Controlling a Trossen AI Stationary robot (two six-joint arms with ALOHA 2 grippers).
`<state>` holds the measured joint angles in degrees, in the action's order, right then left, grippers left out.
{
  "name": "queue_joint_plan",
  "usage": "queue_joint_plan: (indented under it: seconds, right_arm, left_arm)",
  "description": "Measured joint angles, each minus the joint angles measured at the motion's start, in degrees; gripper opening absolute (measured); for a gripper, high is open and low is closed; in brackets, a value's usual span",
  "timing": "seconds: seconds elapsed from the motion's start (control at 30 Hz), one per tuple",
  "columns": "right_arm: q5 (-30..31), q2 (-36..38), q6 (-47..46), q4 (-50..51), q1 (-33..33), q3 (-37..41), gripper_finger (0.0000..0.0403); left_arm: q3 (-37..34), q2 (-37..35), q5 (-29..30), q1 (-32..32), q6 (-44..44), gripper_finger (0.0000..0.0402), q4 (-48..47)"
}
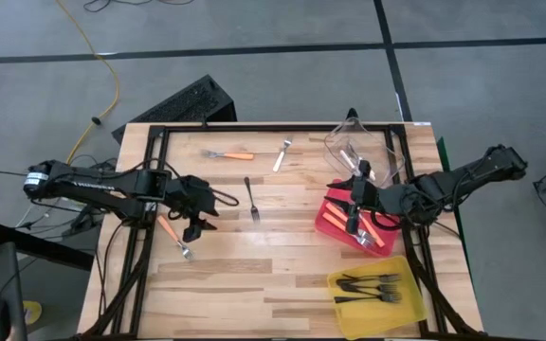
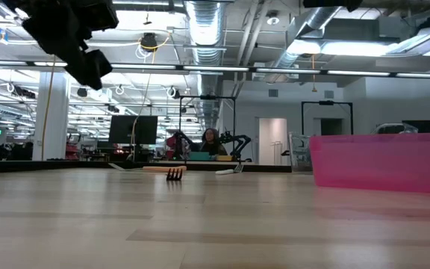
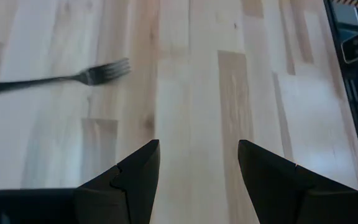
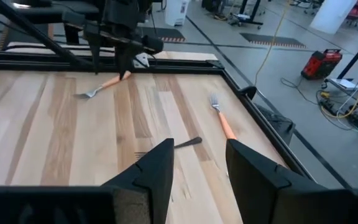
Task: Sort silverware by color (type)
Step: Put the orange fork into the red bin
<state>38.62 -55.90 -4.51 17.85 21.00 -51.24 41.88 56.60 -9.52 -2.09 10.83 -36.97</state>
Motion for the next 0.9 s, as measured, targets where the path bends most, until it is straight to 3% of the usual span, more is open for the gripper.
queue_joint_plan:
  seconds: [0.5, 0.9]
  right_arm:
    - [0.1, -3.6, -0.2, -0.5, -0.6, 0.0, 0.0171]
    - [-0.2, -9.2, 0.0, -2.4, -3.4, 0.0, 0.0171]
  left_arm:
    - [0.0, 0.8, 0.8, -7.8, 4.8, 0.0202, -9.8]
    - [0.0, 0.8, 3.6, -16.7, -1.3, 0.0202, -13.7]
